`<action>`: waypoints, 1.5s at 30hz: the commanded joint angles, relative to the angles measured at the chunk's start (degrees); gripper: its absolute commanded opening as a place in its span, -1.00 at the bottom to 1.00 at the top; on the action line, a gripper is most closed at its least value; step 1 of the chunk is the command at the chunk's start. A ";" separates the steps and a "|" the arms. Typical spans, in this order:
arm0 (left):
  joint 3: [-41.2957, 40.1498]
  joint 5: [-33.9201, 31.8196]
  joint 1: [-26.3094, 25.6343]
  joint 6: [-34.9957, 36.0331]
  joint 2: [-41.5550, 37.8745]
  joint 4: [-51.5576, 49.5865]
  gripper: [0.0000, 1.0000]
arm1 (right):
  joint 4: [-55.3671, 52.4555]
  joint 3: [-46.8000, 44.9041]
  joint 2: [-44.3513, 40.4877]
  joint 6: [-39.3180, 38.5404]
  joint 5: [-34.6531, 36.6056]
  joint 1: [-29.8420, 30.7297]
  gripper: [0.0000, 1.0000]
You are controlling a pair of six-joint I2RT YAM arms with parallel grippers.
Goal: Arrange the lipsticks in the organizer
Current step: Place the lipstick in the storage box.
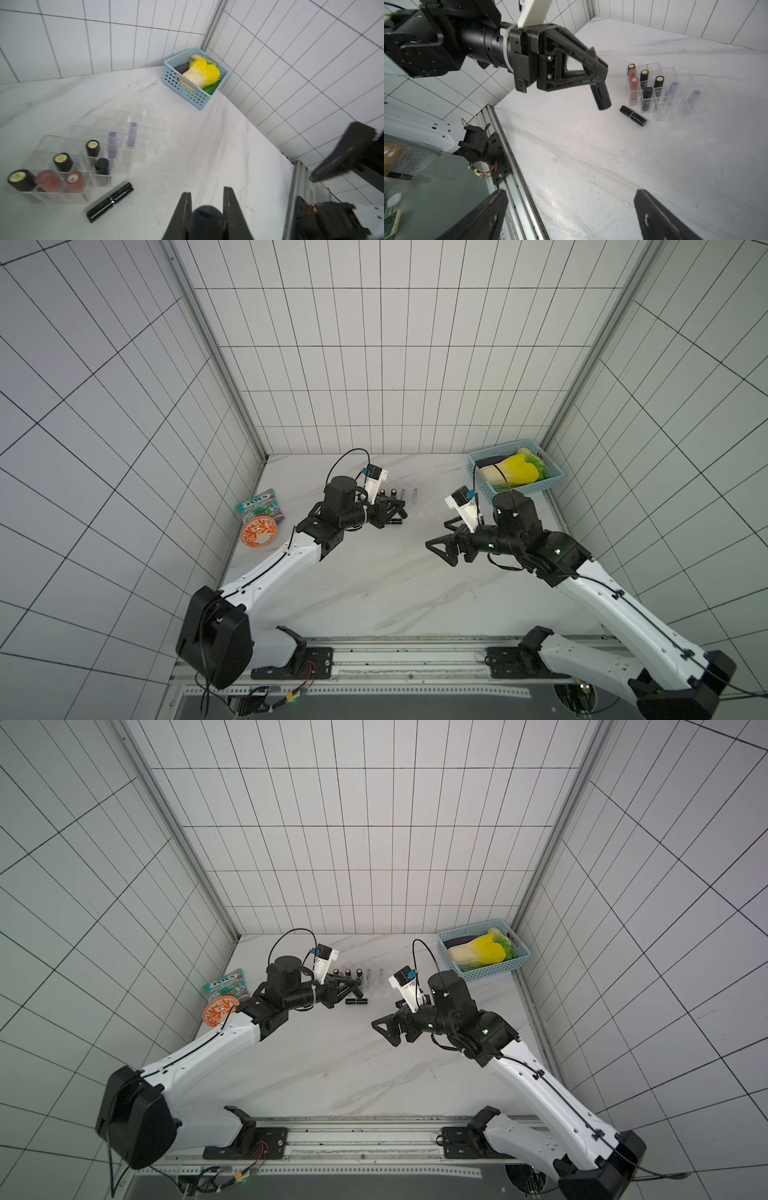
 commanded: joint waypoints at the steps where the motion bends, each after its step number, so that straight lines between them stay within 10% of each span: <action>1: 3.55 -13.23 -0.21 6.36 5.73 2.26 -1.00 | 1.72 -3.41 -1.49 0.46 4.74 -0.91 0.98; 16: 11.46 -18.92 -2.38 9.39 27.47 15.58 -1.00 | 1.90 -7.27 -5.38 1.65 5.64 -2.22 0.98; 36: 13.68 -18.33 -2.49 9.26 35.10 15.94 -1.00 | 0.31 -6.73 -4.35 2.18 4.91 -2.31 0.98; 45: 11.69 -19.11 -2.83 9.21 32.14 15.98 -0.03 | -0.33 -6.00 -2.32 1.57 5.09 -2.38 0.98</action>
